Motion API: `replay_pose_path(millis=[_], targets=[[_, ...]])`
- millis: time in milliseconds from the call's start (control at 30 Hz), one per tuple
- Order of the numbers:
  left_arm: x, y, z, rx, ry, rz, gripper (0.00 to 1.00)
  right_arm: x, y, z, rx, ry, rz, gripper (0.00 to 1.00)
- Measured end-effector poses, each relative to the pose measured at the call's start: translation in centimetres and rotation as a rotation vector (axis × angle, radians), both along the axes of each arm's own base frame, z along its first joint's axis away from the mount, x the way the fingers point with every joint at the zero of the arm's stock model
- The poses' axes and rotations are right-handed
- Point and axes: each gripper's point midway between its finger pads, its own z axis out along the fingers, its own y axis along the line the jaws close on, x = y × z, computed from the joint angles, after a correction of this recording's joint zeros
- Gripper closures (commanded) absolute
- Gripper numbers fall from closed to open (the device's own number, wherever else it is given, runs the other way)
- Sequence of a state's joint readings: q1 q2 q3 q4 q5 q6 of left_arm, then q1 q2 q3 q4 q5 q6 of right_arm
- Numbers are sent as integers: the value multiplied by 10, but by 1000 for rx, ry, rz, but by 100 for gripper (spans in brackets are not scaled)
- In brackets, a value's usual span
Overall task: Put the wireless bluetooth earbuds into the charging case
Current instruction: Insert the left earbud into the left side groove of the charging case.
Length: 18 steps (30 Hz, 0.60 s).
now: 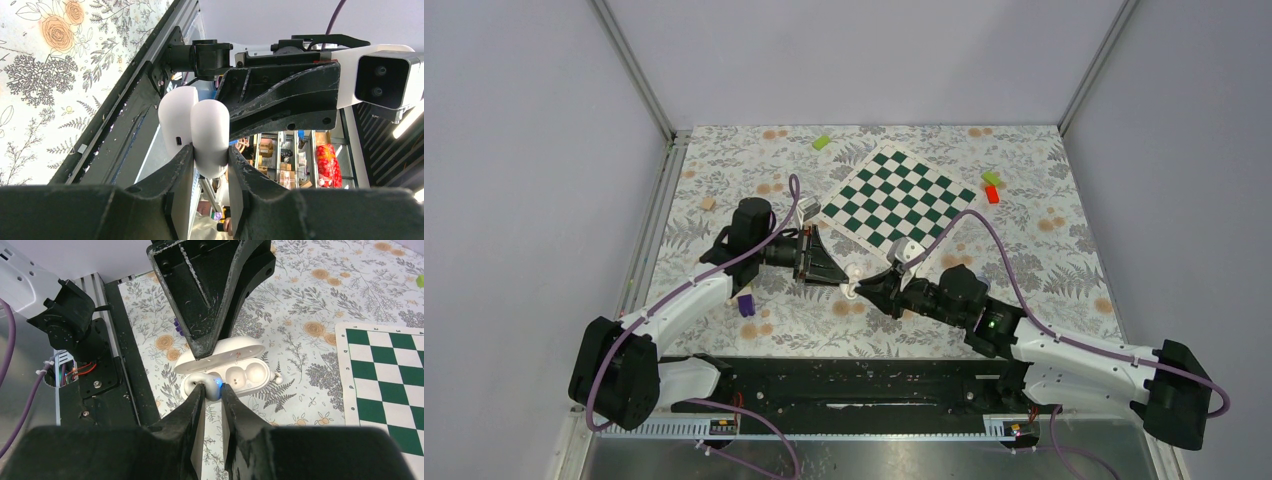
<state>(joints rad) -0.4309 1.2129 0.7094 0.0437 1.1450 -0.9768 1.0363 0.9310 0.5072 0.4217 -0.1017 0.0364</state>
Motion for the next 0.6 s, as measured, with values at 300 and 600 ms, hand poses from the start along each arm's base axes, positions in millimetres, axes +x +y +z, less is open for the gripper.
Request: replay_pose_path(millis=[300, 600], targets=[[-1, 0, 0, -1, 1, -3, 100, -1, 5, 0, 6, -14, 26, 92], [-1, 1, -1, 6, 16, -2, 100, 0, 8, -1, -12, -30, 37, 74]])
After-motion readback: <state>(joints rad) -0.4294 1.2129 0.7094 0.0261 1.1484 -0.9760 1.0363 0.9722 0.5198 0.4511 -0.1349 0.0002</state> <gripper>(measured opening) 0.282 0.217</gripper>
